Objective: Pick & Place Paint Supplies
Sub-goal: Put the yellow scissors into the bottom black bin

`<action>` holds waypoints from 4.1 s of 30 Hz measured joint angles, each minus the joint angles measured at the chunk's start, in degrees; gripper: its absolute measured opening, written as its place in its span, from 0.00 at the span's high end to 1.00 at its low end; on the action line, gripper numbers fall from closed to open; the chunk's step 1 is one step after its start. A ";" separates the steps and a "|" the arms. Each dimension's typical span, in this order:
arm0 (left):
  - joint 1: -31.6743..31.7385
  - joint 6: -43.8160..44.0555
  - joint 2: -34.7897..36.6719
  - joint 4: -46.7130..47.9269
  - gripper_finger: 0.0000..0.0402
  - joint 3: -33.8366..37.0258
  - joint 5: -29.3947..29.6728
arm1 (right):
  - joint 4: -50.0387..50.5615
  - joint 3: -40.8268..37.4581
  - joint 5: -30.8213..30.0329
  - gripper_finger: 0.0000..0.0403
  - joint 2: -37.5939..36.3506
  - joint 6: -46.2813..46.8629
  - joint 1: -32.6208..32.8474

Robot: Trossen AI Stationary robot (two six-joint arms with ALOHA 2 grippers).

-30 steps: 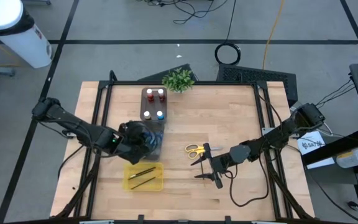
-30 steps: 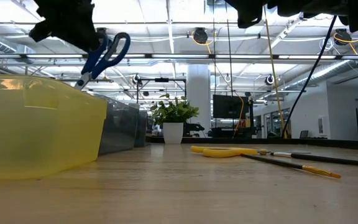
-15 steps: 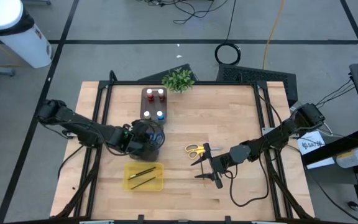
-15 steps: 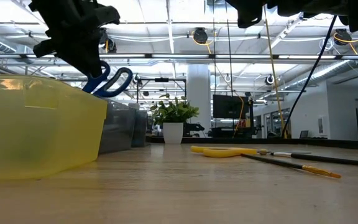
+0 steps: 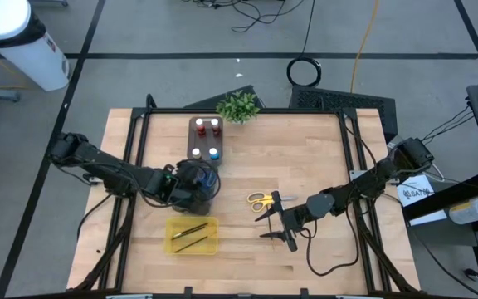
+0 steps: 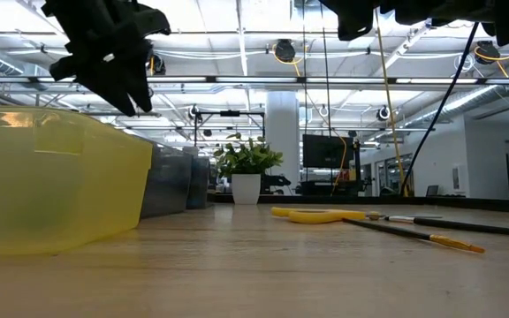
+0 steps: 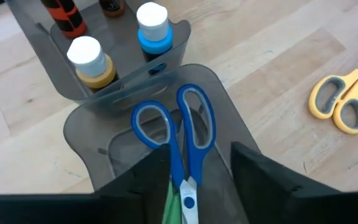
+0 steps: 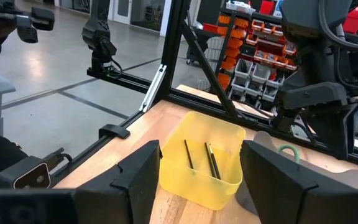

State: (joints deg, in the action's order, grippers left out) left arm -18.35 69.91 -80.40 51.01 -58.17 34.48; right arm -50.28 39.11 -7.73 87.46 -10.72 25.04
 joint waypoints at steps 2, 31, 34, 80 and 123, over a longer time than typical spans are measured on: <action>0.00 -1.46 0.00 -0.32 0.50 0.00 -0.02 | 0.04 0.00 0.00 0.48 0.00 0.02 0.00; -9.34 -45.55 1.81 -38.17 0.37 0.02 4.50 | 30.90 4.68 -9.52 0.51 9.91 10.52 -10.54; -8.87 -45.32 1.81 -37.38 0.37 0.02 4.52 | 34.41 8.23 -8.48 0.51 14.00 9.16 -11.65; -7.54 -43.05 -0.28 -35.31 0.37 0.00 3.06 | 19.81 8.10 -2.35 0.85 -6.82 4.16 -13.12; -7.57 -65.72 -4.40 -71.34 0.37 0.00 -16.59 | 18.08 8.48 4.82 0.48 7.14 11.70 -5.18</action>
State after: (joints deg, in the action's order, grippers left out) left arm -25.91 4.19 -84.80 -20.33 -58.17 17.88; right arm -32.20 47.60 -2.91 94.60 0.99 19.86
